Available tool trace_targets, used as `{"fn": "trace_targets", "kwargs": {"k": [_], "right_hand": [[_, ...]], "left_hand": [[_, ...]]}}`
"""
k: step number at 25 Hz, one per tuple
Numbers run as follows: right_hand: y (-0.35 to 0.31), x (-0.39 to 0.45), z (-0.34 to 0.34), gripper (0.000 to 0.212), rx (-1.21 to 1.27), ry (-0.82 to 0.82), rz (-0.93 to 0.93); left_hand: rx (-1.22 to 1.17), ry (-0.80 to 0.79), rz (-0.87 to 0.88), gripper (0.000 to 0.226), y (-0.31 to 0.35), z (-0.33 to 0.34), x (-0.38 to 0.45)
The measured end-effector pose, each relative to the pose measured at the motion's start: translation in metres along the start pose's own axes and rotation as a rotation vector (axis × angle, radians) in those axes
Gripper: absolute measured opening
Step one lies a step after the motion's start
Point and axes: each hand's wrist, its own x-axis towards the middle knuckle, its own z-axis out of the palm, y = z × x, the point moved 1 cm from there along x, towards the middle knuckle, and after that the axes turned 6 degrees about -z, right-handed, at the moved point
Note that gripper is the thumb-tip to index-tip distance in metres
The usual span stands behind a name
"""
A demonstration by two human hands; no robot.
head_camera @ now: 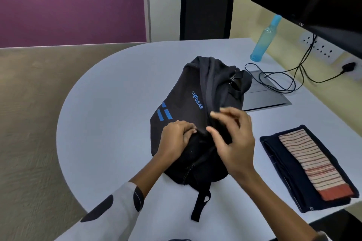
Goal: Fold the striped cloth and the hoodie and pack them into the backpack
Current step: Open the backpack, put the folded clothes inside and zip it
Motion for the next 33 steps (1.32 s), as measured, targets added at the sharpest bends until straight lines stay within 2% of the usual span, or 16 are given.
{"fn": "trace_targets", "kwargs": {"k": [1,2,4,5,6,10,12,18,20,27,31,33], "right_hand": [[0.0,-0.013,0.003,0.005,-0.067,-0.069,-0.097],[0.001,-0.029,0.009,0.006,-0.098,-0.204,-0.192],[0.013,-0.07,0.031,0.012,-0.254,-0.513,-0.537],[0.022,-0.087,0.042,0.017,-0.36,-0.61,-0.656],[0.03,-0.096,0.052,0.021,-0.429,-0.655,-0.688],[0.042,-0.084,0.065,0.014,-0.447,-0.612,-0.61],[0.043,-0.079,0.062,0.005,-0.346,-0.587,-0.523],[0.027,-0.047,0.045,0.007,0.176,-0.345,0.145],[0.018,-0.034,0.037,0.01,0.263,-0.29,0.278],[-0.007,0.021,0.013,0.016,0.425,-0.162,0.317],[-0.004,0.087,-0.016,0.011,0.491,0.055,0.325],[0.0,0.116,-0.028,0.011,0.484,0.091,0.304]], "left_hand": [[-0.05,0.003,-0.027,0.012,-0.001,-0.004,0.0],[-0.103,0.009,-0.055,0.011,-0.003,-0.009,0.002],[-0.151,0.021,-0.108,0.012,-0.007,-0.017,0.005],[-0.147,0.024,-0.123,0.013,-0.008,-0.021,0.007],[-0.137,0.02,-0.124,0.014,-0.009,-0.024,0.008],[-0.122,0.012,-0.119,0.017,-0.014,-0.034,0.006],[-0.151,0.028,-0.152,0.016,-0.017,-0.038,0.008],[-0.183,0.036,-0.192,0.014,-0.019,-0.042,0.009],[-0.206,0.052,-0.194,0.014,-0.018,-0.042,0.01],[-0.275,0.081,-0.217,0.013,-0.017,-0.05,0.014],[-0.241,0.08,-0.228,0.011,-0.018,-0.054,0.012],[-0.246,0.088,-0.228,0.012,-0.013,-0.056,0.01]]}}
